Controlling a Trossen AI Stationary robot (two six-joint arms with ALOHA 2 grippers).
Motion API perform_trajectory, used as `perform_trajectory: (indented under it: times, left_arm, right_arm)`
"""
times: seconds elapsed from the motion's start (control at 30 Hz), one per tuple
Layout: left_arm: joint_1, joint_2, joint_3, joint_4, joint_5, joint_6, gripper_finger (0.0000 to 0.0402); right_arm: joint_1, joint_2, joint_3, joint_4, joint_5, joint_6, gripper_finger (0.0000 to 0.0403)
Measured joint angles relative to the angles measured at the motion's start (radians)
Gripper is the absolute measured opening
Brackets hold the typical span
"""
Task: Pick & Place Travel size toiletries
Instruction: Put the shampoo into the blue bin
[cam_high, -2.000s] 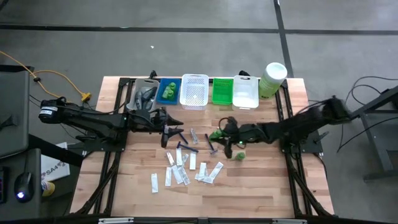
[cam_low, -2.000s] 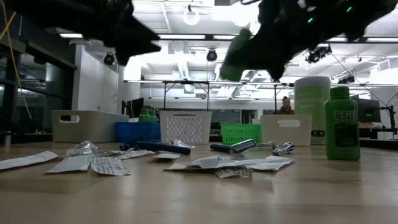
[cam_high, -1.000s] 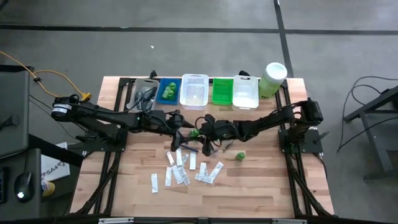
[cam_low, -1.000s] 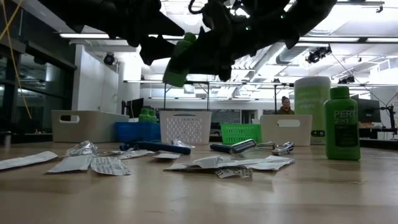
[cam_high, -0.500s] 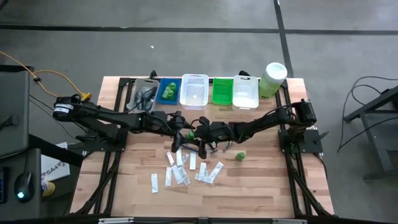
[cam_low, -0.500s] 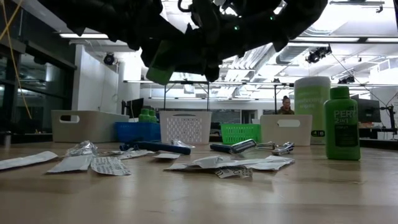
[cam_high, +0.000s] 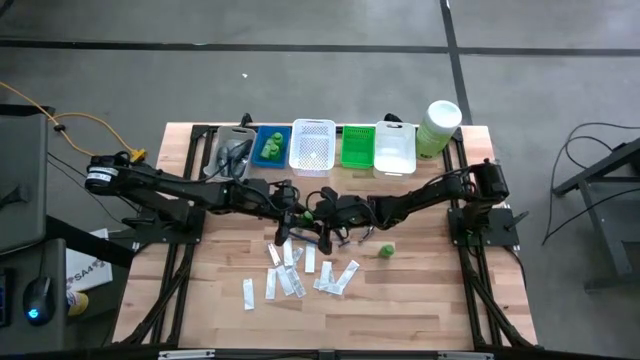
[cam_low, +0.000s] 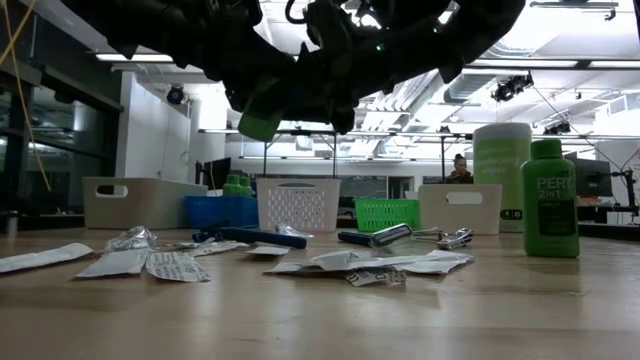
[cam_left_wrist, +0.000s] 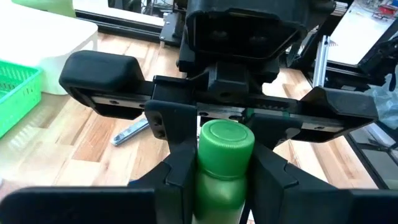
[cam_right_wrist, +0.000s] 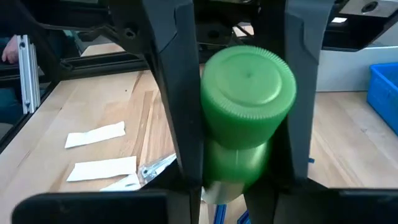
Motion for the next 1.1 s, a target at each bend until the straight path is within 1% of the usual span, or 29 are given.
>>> perform_trajectory:
  times: [0.17,0.23,0.33,0.43,0.5,0.57,0.6,0.7,0.83,0.9,0.97,1.03,1.1]
  left_arm:
    - [0.001,0.000,0.000,0.000,0.001,0.000,0.0097]
    - [0.001,0.000,0.000,0.001,0.001,0.000,0.0097]
    - [0.001,0.002,-0.001,-0.016,-0.001,-0.006,0.0097]
    - [0.001,0.001,-0.001,-0.032,-0.011,0.002,0.0097]
    - [0.001,-0.004,-0.001,-0.058,-0.044,0.017,0.0097]
    - [0.001,-0.019,-0.002,-0.069,-0.098,0.047,0.0097]
    - [0.001,-0.029,0.000,-0.071,-0.134,0.061,0.0097]
    - [0.002,-0.076,-0.002,-0.123,-0.294,0.107,0.0097]
    - [0.002,-0.138,-0.001,-0.151,-0.508,0.185,0.0096]
    - [0.012,-0.157,-0.003,-0.148,-0.604,0.220,0.0096]
    - [0.036,-0.174,-0.031,-0.133,-0.647,0.236,0.0096]
    - [0.081,-0.190,-0.074,-0.086,-0.650,0.244,0.0096]
    - [0.138,-0.205,-0.125,-0.035,-0.650,0.242,0.0096]
  right_arm:
    - [0.000,0.000,0.000,-0.001,0.011,0.004,0.0079]
    - [0.000,0.000,0.000,-0.004,0.018,0.007,0.0106]
    - [0.000,-0.011,0.001,-0.020,0.027,0.020,0.0162]
    - [-0.001,-0.041,0.002,-0.083,0.033,0.029,0.0211]
    - [-0.001,-0.073,0.002,-0.145,0.033,0.047,0.0236]
    - [0.000,-0.114,0.001,-0.200,0.037,0.064,0.0256]
    - [0.000,-0.133,0.002,-0.225,0.056,0.074,0.0263]
    - [0.008,-0.189,0.002,-0.327,0.115,0.092,0.0277]
    - [0.030,-0.247,0.001,-0.406,0.198,0.101,0.0281]
    - [0.043,-0.263,0.001,-0.411,0.233,0.101,0.0279]
    - [0.056,-0.272,0.002,-0.424,0.265,0.100,0.0276]
    - [0.073,-0.284,-0.002,-0.447,0.287,0.095,0.0274]
    - [0.080,-0.289,0.002,-0.432,0.290,0.092,0.0272]
